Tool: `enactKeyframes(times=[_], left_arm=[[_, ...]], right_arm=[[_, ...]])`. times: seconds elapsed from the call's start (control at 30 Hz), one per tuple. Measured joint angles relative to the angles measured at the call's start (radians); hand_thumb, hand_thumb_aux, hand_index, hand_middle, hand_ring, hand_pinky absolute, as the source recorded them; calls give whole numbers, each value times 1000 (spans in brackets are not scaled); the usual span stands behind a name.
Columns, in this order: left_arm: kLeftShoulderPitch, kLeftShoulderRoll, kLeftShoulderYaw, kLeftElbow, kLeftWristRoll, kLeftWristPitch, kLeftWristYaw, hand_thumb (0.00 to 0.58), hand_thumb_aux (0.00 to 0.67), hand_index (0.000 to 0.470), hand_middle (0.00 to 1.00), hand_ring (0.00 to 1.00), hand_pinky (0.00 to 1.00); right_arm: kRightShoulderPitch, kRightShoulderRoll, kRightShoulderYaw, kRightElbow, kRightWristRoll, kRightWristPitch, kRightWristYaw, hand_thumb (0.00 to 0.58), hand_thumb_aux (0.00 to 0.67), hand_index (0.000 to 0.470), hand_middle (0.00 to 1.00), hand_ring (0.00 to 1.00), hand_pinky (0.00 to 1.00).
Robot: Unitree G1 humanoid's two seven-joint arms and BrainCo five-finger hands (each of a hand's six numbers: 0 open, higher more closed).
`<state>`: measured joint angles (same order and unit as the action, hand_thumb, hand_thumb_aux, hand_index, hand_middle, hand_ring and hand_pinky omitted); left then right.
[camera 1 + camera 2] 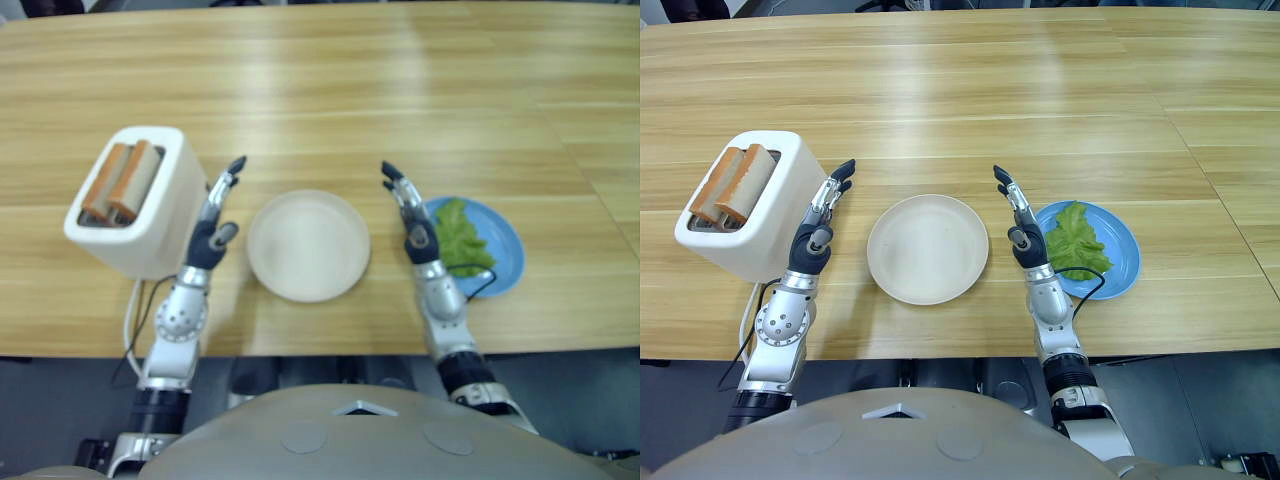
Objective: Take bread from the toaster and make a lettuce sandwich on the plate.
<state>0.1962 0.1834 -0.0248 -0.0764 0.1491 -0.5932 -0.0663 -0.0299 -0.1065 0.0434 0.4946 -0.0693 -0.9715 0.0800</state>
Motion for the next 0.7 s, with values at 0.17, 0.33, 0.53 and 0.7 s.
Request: enactKeyframes(times=[0.17,0.33,0.53,0.7], left_arm=[[0,0,0,0,-1,0,-2,0,0,0,0,0,0],[0,1,-1,0,-1,-1,-4,0,0,0,0,0,0],[-5,44,55,-211,-35,74,-25,0,0,0,0,0,0],[-59,124,250,-470,-71,201,-18,0,0,0,0,0,0]], right_arm=[[0,2,0,1,0,-1,0,0,0,0,0,0,0],[-1,2,0,1,0,-1,0,0,0,0,0,0,0],[-10,3,0,3,0,-1,0,0,0,0,0,0,0],[-8,9,0,3,-8,0,-5,0,0,0,0,0,0]])
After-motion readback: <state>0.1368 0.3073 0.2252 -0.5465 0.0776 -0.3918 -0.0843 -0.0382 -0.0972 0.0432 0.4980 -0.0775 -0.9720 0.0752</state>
